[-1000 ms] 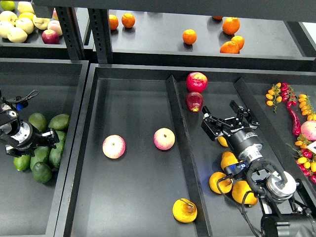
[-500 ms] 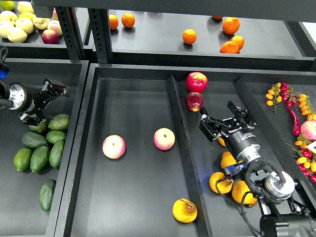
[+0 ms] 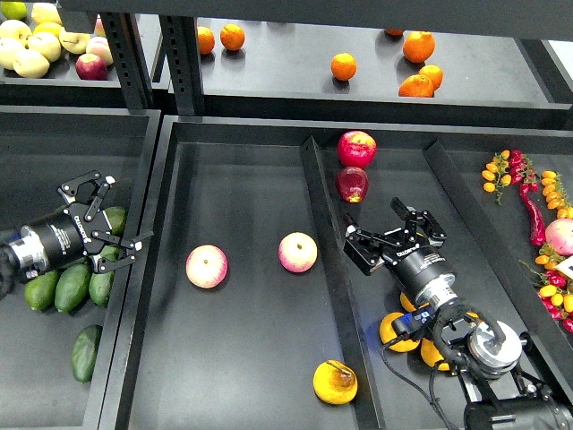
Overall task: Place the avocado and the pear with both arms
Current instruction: 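Withdraw the left gripper back over the middle bin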
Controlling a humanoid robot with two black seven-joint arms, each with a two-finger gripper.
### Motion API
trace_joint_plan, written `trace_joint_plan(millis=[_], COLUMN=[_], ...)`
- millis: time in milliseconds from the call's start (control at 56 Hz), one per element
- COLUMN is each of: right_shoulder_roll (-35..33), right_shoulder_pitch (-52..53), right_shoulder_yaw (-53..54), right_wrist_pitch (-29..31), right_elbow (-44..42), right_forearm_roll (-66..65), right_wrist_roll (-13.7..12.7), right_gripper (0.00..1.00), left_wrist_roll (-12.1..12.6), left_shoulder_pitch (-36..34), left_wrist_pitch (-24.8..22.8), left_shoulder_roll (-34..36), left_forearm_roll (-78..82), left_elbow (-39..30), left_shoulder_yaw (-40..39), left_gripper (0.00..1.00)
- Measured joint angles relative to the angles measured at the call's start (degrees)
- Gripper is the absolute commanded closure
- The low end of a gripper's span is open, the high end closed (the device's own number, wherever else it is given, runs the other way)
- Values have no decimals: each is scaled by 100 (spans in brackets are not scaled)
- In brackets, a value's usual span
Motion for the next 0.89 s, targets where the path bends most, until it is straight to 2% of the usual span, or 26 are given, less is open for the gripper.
trace_joint_plan(millis=[304,393,536,643,679,696,821,893], right_shoulder_roll=[-130,-432,-985,-1518,-1684,-1924,-2391,-2605], right_shoulder_pitch=[37,56,108,140,163,218,396,494], right_shoulder_yaw=[-233,-394,-692,-1086,-1213,-1431,-1893,-2111], right_wrist_pitch=[76,214,526,920,1091,1377,2041,2501], right_elbow=[81,87,113,182,193,197,198,190], right_forearm_roll=[18,18,19,13,8,-2,-123,-294], right_wrist_roll=[-252,-475,-907,-1062,-1072,-1080,-1083,-1083], right_gripper=[0,0,0,0,0,0,0,0], left_wrist_roll=[-1,1,1,1,1,1,1,-129], left_shoulder_pitch=[1437,1622,1862,2096,2186,2303,2439,2532], left_wrist_pitch=[0,0,0,0,0,0,0,0], left_shoulder_roll=[-1510,-1983,-2178,-2192,-2193,-2196,-2196,-2196], left_forearm_roll=[-294,-297,-306,-313,-317,-328,-339,-339], left_elbow=[-1396,-1713,-2075,-2160,-2166,-2175,-2181,-2182], left_shoulder_yaw=[-1484,-1858,-2221,-2271,-2276,-2277,-2258,-2228], left_gripper=[1,1,1,1,1,0,0,0])
